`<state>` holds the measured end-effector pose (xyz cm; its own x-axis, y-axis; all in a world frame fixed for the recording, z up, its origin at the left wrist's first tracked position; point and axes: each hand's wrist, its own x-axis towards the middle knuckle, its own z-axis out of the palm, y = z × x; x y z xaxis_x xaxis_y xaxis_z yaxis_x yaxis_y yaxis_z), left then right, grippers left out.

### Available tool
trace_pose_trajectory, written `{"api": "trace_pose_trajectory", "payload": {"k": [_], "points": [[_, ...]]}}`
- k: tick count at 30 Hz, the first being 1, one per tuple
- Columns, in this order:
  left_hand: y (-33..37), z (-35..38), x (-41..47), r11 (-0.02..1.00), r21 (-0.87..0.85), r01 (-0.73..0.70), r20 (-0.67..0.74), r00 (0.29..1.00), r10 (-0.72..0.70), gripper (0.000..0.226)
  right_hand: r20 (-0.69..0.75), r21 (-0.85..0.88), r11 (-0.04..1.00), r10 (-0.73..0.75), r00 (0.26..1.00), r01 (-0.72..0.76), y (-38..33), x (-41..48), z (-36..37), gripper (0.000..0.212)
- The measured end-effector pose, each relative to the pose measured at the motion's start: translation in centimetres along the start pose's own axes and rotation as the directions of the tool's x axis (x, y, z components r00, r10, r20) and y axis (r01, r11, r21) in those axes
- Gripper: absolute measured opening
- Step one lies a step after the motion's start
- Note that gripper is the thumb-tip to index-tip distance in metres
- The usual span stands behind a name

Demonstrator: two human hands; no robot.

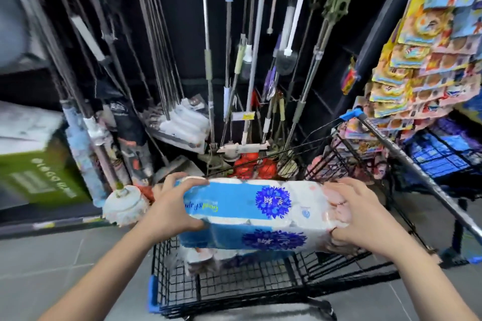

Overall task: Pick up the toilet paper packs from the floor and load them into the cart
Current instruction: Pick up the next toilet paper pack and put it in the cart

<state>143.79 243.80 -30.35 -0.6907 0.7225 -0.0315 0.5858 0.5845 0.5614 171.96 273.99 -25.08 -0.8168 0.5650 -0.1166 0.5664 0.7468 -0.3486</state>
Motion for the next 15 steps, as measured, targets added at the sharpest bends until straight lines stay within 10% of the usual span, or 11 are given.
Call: {"api": "trace_pose_trajectory", "payload": {"k": [15], "points": [[1.3, 7.9, -4.1, 0.93, 0.015, 0.366, 0.092, 0.926, -0.366, 0.079, 0.24, 0.016, 0.984, -0.177, 0.955, 0.178, 8.5, 7.6, 9.6, 0.101]]}}
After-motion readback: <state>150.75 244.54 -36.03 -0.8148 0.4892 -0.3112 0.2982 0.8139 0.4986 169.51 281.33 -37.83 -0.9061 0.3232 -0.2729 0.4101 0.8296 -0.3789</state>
